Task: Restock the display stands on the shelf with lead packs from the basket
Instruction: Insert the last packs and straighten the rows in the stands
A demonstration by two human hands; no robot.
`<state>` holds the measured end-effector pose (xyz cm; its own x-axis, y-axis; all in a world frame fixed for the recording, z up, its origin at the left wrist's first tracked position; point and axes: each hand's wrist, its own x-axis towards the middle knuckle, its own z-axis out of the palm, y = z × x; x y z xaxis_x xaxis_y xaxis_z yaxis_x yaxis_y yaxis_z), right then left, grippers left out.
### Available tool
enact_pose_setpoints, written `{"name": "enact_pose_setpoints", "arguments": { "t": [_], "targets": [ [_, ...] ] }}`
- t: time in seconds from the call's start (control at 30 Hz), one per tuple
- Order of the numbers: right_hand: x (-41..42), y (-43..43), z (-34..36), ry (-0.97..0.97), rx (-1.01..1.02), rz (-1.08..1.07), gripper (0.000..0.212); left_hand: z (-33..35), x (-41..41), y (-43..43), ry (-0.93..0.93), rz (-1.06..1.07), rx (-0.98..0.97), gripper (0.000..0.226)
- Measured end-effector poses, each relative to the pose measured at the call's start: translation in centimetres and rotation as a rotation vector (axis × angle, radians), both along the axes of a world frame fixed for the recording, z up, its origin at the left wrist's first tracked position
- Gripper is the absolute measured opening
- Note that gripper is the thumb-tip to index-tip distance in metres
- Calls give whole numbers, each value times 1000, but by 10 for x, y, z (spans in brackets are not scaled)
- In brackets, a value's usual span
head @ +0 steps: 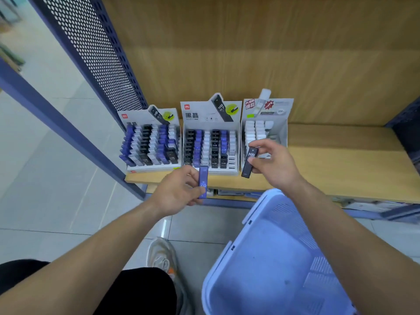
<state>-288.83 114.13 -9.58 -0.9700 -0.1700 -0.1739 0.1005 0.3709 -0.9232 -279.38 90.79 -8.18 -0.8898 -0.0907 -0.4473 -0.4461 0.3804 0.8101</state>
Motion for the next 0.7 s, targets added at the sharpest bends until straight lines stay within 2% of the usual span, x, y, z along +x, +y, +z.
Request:
{"name": "enact_pose_setpoints", "arguments": {
  "t": [0.2,0.27,0.5,0.7],
  "targets": [
    [-49,-20,-21,186,135,21,9,-22,-21,-13,-12,99,34,17],
    [-60,-29,-27,251,223,43,10,-27,-26,-17,-9,122,51,17],
    [-81,-49,-43,282,321,136,12,-40,-34,-30,-9,217,69,18],
    [-87,-55,-52,290,422,240,13,-43,-35,-32,-30,205,56,17]
  ]
}}
